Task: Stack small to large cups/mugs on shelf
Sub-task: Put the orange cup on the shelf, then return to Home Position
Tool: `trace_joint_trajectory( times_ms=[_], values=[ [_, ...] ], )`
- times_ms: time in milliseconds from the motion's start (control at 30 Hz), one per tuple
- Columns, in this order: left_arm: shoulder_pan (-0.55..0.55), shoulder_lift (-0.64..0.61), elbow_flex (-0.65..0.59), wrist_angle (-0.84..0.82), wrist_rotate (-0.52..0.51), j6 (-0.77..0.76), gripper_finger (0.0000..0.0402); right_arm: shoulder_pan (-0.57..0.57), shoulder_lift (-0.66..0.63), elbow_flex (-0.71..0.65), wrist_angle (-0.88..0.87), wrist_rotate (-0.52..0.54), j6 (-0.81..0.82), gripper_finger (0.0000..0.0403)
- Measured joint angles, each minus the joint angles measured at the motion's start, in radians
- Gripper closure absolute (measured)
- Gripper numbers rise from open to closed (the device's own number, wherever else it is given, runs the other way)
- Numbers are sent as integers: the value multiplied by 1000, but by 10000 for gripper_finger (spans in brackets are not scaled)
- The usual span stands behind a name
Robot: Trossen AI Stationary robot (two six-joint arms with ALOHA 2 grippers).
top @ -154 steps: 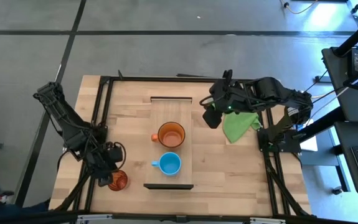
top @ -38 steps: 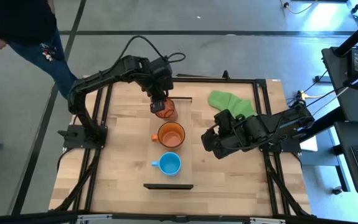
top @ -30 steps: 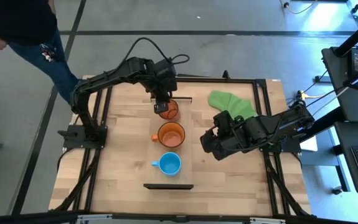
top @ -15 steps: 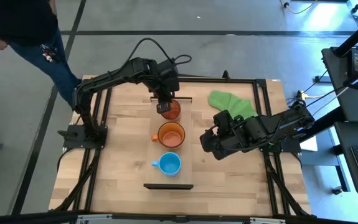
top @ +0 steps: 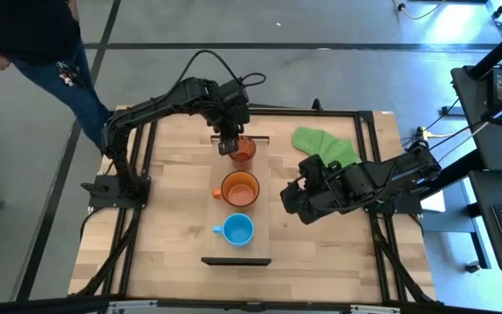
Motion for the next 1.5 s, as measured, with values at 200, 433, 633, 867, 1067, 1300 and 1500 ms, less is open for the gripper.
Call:
trace_joint_trajectory(
  times_ms=[200,433,633,867,1067,1300,1500],
  values=[
    [0,0,0,-31,-9,-1,359,0,0,0,-9,0,-8,140],
    [-18,-25,0,5,-11,-6,351,0,-13,0,-9,5,-27,140],
    [-24,-57,11,63,2,-27,353,-3,-42,0,-8,26,-47,140],
    [-34,-126,173,58,34,-34,354,-54,-141,106,15,86,-230,140],
    [-85,-277,202,49,-2,-32,354,-39,-221,245,46,-152,-382,140],
    [-224,-438,76,145,1,-149,354,8,-238,164,357,-201,-836,140],
    [-388,-688,-443,622,20,-226,354,-37,-347,-188,847,-392,-1035,140]
  ],
)
